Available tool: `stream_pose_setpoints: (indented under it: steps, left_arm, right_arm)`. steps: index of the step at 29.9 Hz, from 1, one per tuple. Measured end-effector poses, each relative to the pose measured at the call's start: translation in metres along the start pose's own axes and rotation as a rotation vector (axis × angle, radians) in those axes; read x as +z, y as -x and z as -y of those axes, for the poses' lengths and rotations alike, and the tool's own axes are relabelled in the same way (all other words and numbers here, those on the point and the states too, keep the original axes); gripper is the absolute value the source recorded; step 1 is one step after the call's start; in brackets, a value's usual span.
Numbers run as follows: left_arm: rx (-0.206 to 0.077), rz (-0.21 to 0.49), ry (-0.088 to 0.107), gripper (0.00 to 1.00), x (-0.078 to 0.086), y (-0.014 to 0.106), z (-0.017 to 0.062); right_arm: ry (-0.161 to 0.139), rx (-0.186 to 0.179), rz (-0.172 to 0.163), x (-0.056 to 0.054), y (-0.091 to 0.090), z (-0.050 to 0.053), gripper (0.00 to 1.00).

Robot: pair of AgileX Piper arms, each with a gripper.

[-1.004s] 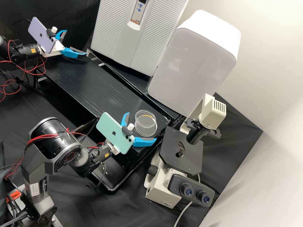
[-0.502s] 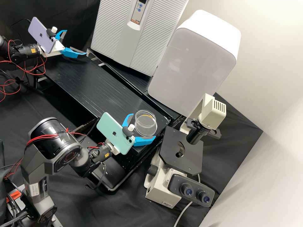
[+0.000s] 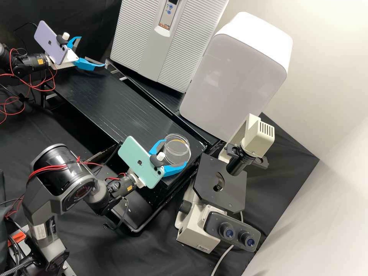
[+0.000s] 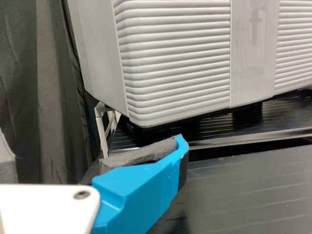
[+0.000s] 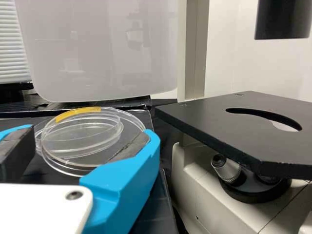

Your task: Slide the petri dish to the right

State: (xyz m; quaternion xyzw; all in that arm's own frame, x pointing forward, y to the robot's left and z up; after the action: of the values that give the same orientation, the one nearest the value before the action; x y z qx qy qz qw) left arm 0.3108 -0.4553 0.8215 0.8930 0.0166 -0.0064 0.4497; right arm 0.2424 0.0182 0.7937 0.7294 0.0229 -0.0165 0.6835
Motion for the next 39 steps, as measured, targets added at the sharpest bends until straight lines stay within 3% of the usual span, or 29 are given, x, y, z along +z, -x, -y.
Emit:
stream_pose_setpoints:
  steps: [20,23,29,39]
  left_arm:
    - [0.000,0.000,0.000,1.00,0.000,0.000,0.0000]
    - [0.000,0.000,0.000,1.00,0.000,0.000,0.0000]
    - [0.000,0.000,0.000,1.00,0.000,0.000,0.0000]
    - [0.000,0.000,0.000,1.00,0.000,0.000,0.0000]
  right_arm:
    - [0.000,0.003,-0.003,-0.002,0.001,-0.002,0.00]
    - [0.001,0.021,-0.022,-0.007,0.004,-0.007,0.00]
    - [0.001,0.034,-0.015,-0.013,0.009,-0.016,0.00]
    - [0.003,0.091,-0.074,-0.029,0.007,-0.031,0.00]
